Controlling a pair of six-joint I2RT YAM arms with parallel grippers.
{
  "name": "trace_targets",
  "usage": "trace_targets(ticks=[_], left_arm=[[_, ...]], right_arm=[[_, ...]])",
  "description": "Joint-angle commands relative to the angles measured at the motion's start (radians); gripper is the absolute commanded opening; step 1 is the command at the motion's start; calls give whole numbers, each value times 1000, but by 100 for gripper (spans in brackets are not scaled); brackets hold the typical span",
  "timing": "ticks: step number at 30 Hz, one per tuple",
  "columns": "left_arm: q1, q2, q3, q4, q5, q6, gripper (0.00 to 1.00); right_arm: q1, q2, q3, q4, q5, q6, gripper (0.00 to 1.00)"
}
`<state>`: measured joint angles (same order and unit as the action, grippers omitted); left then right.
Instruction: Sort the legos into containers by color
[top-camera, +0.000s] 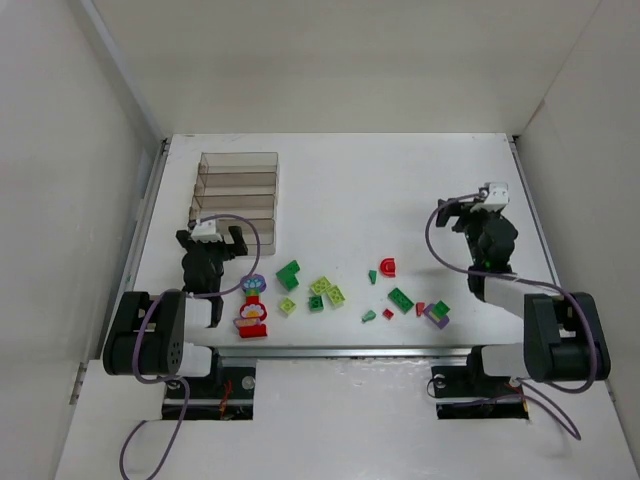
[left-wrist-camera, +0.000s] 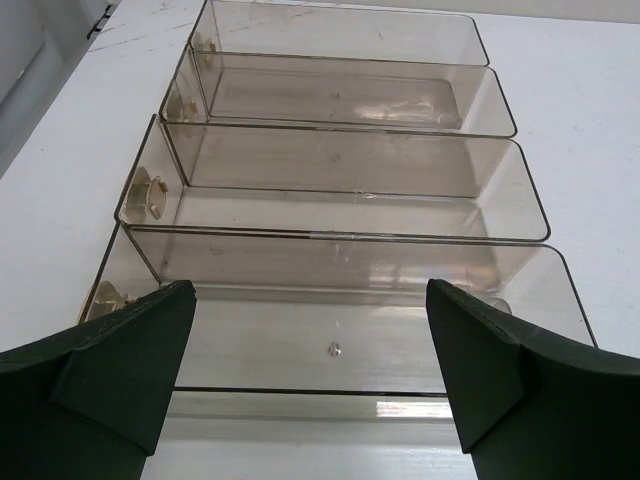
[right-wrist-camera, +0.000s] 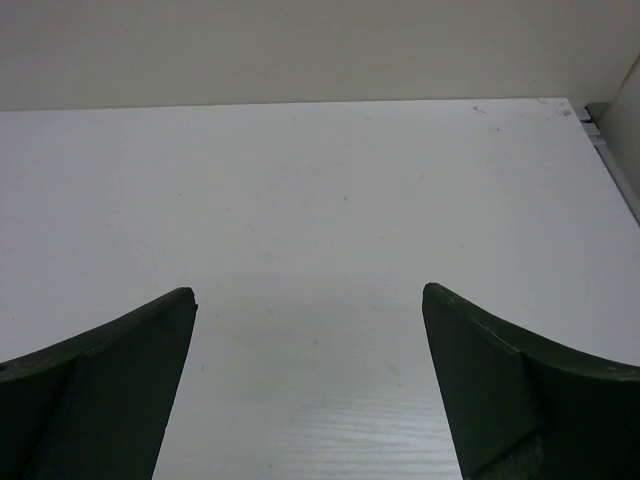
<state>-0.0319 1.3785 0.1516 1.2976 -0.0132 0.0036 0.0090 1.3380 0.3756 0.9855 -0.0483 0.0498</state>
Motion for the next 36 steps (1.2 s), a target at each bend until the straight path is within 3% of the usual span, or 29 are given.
trace_targets(ticks=[1,3,4,5,8,10,11,12,13,14,15,18,20,21,22,24,25,26,28,30,36], left_arm=[[-5,-25,25,141,-13,18,99],[-14,-25,25,152,-13,18,99],[-14,-25,25,152,-13,18,99],[-14,-25,25,152,-13,18,99],[-14,-62,-10,193,51,44,99],[-14,-265,20,-17,129,135,99],[-14,-345,136,-179,339,286,99],[-14,-401,208,-501,455,455,99],[-29,-470,273,-627,526,586,99],[-46,-490,363,-708,509,693,99],[-46,-504,390,-756,449,682,99],[-72,-513,489,-842,261,642,99],[-85,-484,561,-1031,222,664,99],[-100,-475,641,-1107,213,664,99],[-109,-464,676,-1233,199,653,99],[-164,-438,754,-1332,164,596,99],[-204,-438,755,-1365,59,570,99],[-341,-438,741,-1380,-146,514,99],[-437,-453,709,-1380,-207,504,99],[-448,-499,709,-1455,-150,483,99],[-448,-546,687,-1495,-149,337,99]], right_arm=[[9,-68,178,-249,-25,-40,100],[72,-98,317,-460,113,-147,100],[110,-108,362,-514,114,-206,100],[194,-117,402,-559,249,-267,100],[291,-117,543,-636,480,-454,100],[341,-102,658,-689,575,-481,100],[353,-102,696,-712,620,-481,100],[379,-85,735,-737,715,-481,100],[399,-76,800,-786,772,-466,100],[417,-60,827,-815,818,-432,100],[448,-60,850,-862,826,-417,100],[489,-25,931,-1183,693,-342,100],[516,15,1000,-1430,613,-209,100],[516,26,1016,-1503,558,-57,100],[500,26,1016,-1557,435,-4,100],[500,26,944,-1628,381,144,100],[500,26,909,-1637,346,180,100],[500,38,854,-1663,258,241,96],[500,47,815,-1677,213,313,95],[500,47,769,-1677,182,353,94],[491,148,740,-1642,122,345,92]])
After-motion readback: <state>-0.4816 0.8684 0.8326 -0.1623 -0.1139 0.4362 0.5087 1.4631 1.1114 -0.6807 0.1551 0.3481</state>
